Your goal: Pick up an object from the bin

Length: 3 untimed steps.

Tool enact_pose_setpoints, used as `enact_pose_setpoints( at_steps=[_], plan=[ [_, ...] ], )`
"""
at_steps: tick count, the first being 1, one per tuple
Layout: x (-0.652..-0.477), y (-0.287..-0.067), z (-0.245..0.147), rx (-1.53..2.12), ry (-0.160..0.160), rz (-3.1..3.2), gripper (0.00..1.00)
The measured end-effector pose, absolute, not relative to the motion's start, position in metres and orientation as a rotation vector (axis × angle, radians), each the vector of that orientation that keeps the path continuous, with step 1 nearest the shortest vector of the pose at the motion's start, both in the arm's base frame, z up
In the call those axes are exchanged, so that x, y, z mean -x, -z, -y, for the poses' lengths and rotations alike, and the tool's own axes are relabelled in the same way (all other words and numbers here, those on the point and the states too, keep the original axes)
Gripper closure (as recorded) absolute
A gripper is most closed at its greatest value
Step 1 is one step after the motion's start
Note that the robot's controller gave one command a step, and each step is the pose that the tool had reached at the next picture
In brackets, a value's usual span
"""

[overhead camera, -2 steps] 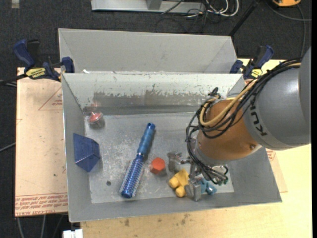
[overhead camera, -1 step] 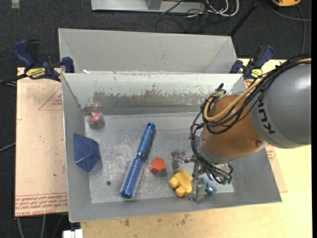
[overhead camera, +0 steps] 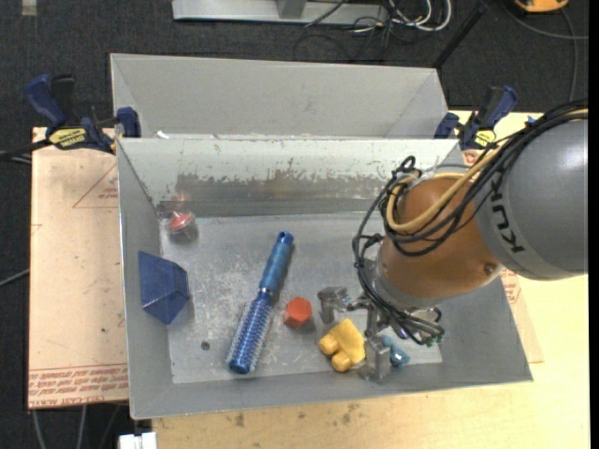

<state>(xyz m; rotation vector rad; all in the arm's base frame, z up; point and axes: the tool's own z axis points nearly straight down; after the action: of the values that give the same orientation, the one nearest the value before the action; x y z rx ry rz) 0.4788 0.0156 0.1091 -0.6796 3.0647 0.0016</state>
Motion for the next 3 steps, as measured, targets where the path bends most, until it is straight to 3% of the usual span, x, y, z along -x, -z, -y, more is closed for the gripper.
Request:
enact_pose_setpoints(
  at_steps=[1, 2, 3],
  plan=[
    [-0.4897, -0.0708, -0.0037, 0.911, 0.001, -2.994, 0.0],
    [-0.4872, -0.0735, -0.0124, 0.703, 0.006, -3.037, 0.0],
    [-0.4872, -0.0742, -0.0128, 0.702, 0.004, -3.037, 1.0]
  ],
)
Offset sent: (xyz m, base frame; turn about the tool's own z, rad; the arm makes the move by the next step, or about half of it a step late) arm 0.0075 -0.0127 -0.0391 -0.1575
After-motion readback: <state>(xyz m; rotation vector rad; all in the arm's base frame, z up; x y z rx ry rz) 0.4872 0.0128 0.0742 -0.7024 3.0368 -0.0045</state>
